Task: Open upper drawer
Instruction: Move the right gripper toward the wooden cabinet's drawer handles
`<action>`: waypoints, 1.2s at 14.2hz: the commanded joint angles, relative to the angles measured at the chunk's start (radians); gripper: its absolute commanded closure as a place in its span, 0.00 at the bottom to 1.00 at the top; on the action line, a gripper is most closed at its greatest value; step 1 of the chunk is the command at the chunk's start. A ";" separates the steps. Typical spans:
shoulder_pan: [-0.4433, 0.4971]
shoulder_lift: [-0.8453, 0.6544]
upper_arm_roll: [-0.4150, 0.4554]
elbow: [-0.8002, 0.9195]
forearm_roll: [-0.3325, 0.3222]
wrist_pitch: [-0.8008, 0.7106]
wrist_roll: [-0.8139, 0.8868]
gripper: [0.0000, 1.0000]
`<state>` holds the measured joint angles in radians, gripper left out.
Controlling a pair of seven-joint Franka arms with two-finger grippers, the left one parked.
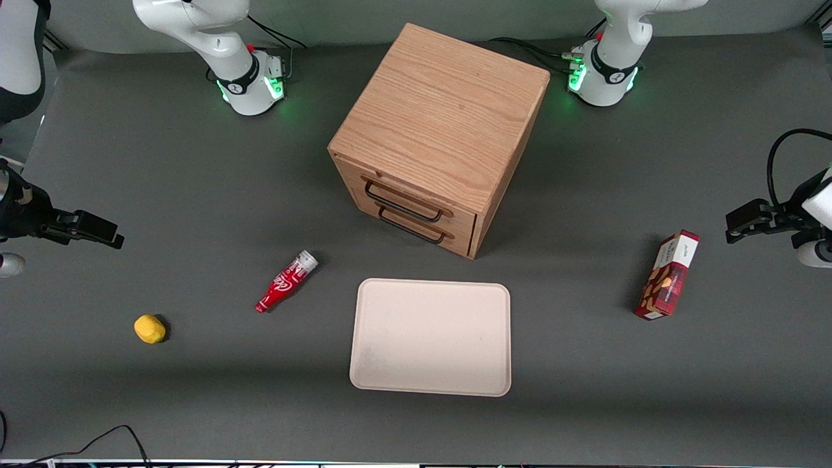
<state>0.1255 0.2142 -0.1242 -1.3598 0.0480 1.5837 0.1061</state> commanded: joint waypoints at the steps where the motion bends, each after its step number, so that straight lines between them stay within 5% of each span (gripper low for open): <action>1: 0.081 0.008 -0.011 0.027 0.006 -0.033 -0.002 0.00; 8: 0.287 0.060 -0.009 0.082 0.019 -0.041 -0.199 0.00; 17: 0.332 0.183 0.147 0.102 0.096 0.048 -0.483 0.00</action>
<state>0.4554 0.3515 0.0005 -1.2949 0.1225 1.6106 -0.3359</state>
